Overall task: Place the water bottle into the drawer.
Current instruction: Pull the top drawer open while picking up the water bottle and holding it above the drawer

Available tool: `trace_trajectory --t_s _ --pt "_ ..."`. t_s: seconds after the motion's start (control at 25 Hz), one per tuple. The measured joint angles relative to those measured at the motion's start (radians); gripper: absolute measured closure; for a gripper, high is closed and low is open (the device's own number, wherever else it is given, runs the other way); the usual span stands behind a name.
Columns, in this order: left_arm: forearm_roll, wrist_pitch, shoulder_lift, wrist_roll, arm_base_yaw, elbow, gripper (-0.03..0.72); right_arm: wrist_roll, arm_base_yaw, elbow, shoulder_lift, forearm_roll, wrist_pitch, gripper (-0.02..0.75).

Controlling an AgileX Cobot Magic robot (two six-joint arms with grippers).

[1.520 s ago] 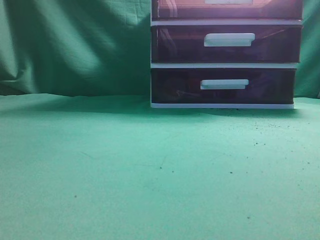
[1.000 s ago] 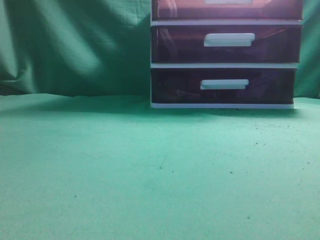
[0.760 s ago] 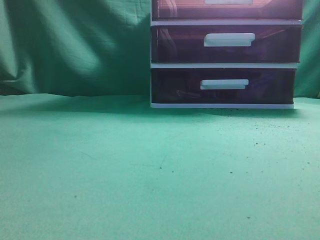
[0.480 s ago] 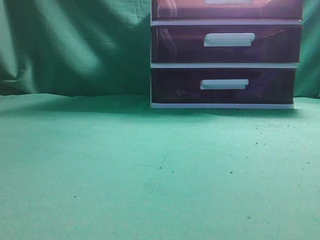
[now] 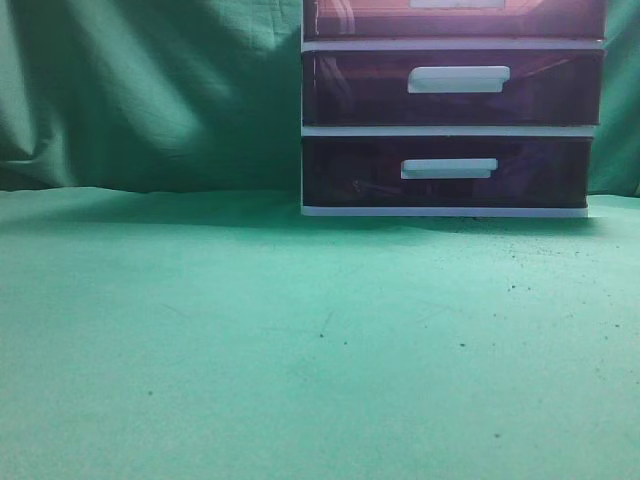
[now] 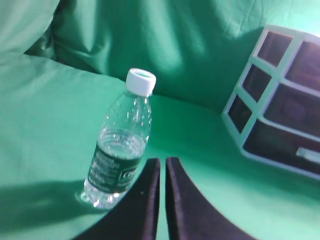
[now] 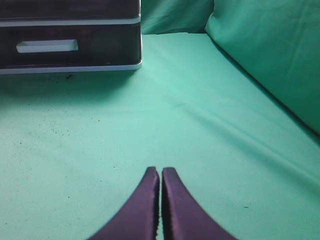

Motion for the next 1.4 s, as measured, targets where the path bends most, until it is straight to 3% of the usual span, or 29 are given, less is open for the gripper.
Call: trace_trajectory --t_s 0.36,0.64,0.96,1.0,1.04,1.28,1.36,1.4 --pt "0.061 -0.261 0.0 0.0 0.0 -0.023 0.688 0.0 0.0 0.0 0.0 0.0 0.0 0.738" --pt "0.166 -0.019 0.16 0.0 0.0 -0.251 0.688 0.0 0.0 0.0 0.0 0.0 0.0 0.738" --pt "0.15 0.062 0.287 0.0 0.0 -0.267 0.688 0.0 0.0 0.0 0.0 0.0 0.0 0.738" --pt "0.157 0.081 0.309 0.0 0.0 -0.267 0.638 0.0 0.0 0.0 0.0 0.0 0.0 0.738" --pt "0.174 0.098 0.338 0.0 0.0 -0.267 0.638 0.0 0.0 0.0 0.0 0.0 0.0 0.738" --pt "0.246 0.115 0.544 0.011 0.0 -0.267 0.108 0.0 0.0 0.0 0.0 0.0 0.0 0.738" --pt "0.249 0.097 0.612 0.013 0.0 -0.267 0.038 0.0 0.0 0.0 0.0 0.0 0.0 0.738" --pt "0.249 0.077 0.648 0.013 0.0 -0.267 0.046 0.0 0.0 0.0 0.0 0.0 0.0 0.738"
